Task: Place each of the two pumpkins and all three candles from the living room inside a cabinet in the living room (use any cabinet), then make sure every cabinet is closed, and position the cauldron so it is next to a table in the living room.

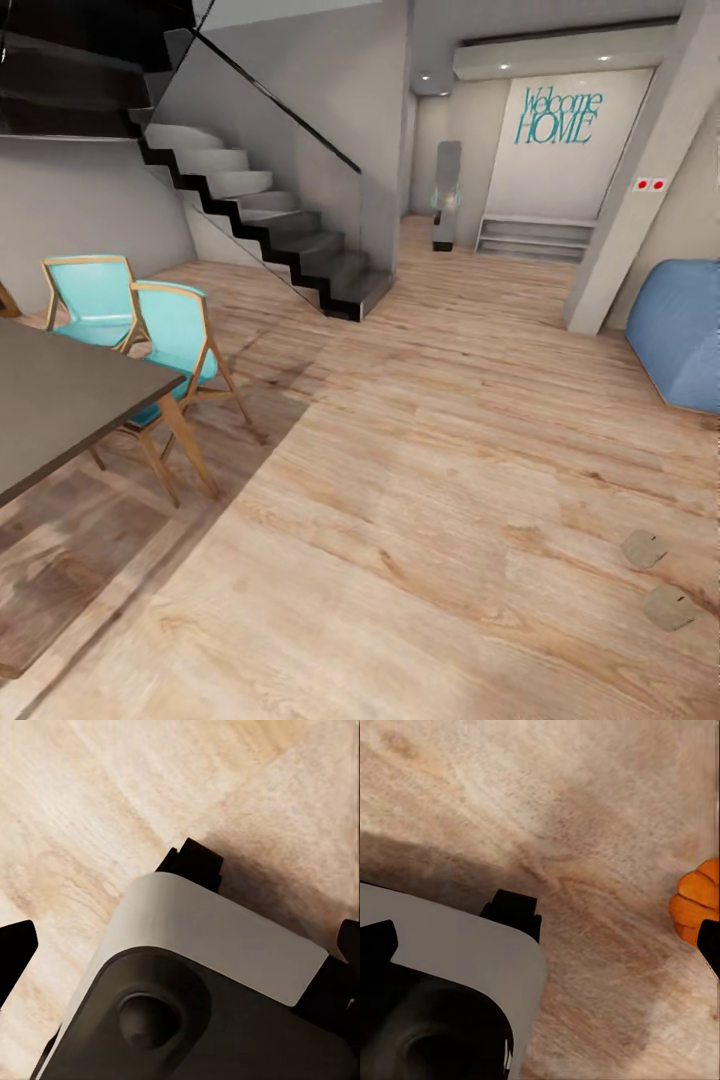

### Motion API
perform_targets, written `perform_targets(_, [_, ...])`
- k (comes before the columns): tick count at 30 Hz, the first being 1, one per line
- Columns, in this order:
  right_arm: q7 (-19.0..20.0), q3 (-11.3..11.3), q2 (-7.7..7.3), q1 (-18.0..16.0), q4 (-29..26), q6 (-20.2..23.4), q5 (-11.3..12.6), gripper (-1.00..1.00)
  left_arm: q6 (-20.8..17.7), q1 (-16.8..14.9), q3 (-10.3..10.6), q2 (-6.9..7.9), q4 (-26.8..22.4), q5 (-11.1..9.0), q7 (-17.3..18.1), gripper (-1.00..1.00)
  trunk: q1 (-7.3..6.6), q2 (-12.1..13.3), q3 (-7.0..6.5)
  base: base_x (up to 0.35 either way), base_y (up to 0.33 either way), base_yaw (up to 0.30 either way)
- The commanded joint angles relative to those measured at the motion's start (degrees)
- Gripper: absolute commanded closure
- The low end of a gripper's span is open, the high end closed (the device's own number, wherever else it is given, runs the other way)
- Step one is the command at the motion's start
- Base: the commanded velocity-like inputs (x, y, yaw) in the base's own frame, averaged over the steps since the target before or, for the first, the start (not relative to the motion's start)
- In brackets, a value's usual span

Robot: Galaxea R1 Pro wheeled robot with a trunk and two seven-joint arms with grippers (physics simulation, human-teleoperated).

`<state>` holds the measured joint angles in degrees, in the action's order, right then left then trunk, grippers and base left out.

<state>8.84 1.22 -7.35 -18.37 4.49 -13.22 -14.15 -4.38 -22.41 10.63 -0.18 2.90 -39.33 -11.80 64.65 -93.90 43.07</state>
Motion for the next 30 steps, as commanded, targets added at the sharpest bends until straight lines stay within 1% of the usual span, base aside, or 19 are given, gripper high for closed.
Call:
perform_targets(1, [-0.02,-0.02,0.03,0.0,-0.01,0.0,-0.03,-1.0,-0.01,0.0,0.0,0.0,0.0,0.02,0.01,-1.0,0.0,0.0,-0.01,0.315,0.0,-0.087])
perform_targets(5, [0.02,-0.05,0.05,0.0,-0.01,0.03,-0.08,-1.0,-0.06,0.0,0.0,0.0,0.01,0.04,0.02,-1.0,0.0,0.0,-0.02,0.325,0.0,-0.049])
perform_targets(8, [0.03,-0.01,0.03,0.01,-0.01,0.02,-0.02,-1.0,-0.09,0.0,0.0,0.0,0.04,0.05,0.02,-1.0,0.0,0.0,-0.02,0.329,0.0,-0.195])
perform_targets(30, [0.04,-0.01,-0.01,0.0,-0.01,0.03,0.07,-1.0,-0.07,0.0,0.0,0.0,0.09,0.05,0.02,-1.0,0.0,0.0,-0.03,0.33,0.0,-0.279])
